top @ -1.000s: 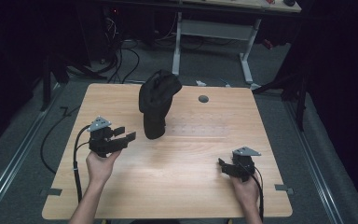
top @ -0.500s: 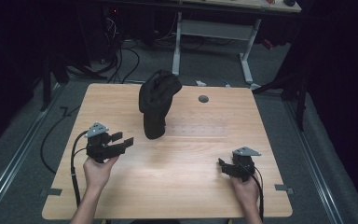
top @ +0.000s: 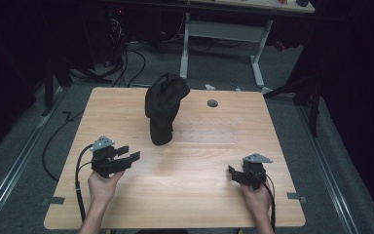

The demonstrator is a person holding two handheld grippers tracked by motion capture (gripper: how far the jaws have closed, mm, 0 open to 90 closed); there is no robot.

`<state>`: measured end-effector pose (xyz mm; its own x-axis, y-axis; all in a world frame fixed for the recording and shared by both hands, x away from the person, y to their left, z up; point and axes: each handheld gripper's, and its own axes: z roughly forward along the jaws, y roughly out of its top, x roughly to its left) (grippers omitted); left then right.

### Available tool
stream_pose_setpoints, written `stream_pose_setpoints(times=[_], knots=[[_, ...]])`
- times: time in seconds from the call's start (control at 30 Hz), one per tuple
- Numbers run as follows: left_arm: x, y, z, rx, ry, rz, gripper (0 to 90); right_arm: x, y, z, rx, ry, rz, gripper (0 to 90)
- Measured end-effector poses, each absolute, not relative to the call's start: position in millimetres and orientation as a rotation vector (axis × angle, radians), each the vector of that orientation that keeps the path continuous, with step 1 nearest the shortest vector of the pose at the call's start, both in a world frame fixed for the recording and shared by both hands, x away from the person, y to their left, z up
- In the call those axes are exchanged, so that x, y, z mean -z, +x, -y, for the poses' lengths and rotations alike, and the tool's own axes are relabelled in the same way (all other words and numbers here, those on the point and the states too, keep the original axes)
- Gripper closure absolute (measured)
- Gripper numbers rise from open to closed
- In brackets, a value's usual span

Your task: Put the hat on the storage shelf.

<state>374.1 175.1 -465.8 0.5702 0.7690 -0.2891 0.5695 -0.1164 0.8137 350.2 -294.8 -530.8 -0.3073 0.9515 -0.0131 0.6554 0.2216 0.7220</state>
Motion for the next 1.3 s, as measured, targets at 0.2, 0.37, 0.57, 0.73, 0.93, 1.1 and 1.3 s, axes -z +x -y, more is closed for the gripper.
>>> stream_pose_setpoints(times=[0.2, 0.37, 0.57, 0.73, 0.93, 1.1, 1.3], knots=[[473.1, 371.2, -174.6, -0.244, 1.806, -1.116, 41.3, 530.8, 350.2, 294.8, -0.861, 1.479, -2.044, 31.7], [479.8, 369.7, -175.8, -0.25, 1.805, -1.14, 40.9, 530.8, 350.1, 294.8, -0.861, 1.48, -2.043, 31.7], [487.0, 367.6, -174.8, -0.255, 1.818, -1.154, 40.7, 530.8, 350.1, 294.8, -0.861, 1.479, -2.043, 31.7], [498.3, 365.9, -171.4, -0.258, 1.84, -1.171, 40.6, 530.8, 350.2, 294.9, -0.86, 1.477, -2.044, 31.7], [507.4, 365.5, -167.8, -0.272, 1.866, -1.181, 40.2, 530.8, 350.1, 294.8, -0.861, 1.479, -2.044, 31.7], [519.9, 365.5, -162.1, -0.316, 1.915, -1.195, 39.3, 530.8, 350.2, 294.9, -0.861, 1.477, -2.044, 31.7], [531.8, 368.1, -154.8, -0.379, 1.981, -1.204, 37.5, 530.8, 350.1, 294.8, -0.861, 1.479, -2.044, 31.7]])
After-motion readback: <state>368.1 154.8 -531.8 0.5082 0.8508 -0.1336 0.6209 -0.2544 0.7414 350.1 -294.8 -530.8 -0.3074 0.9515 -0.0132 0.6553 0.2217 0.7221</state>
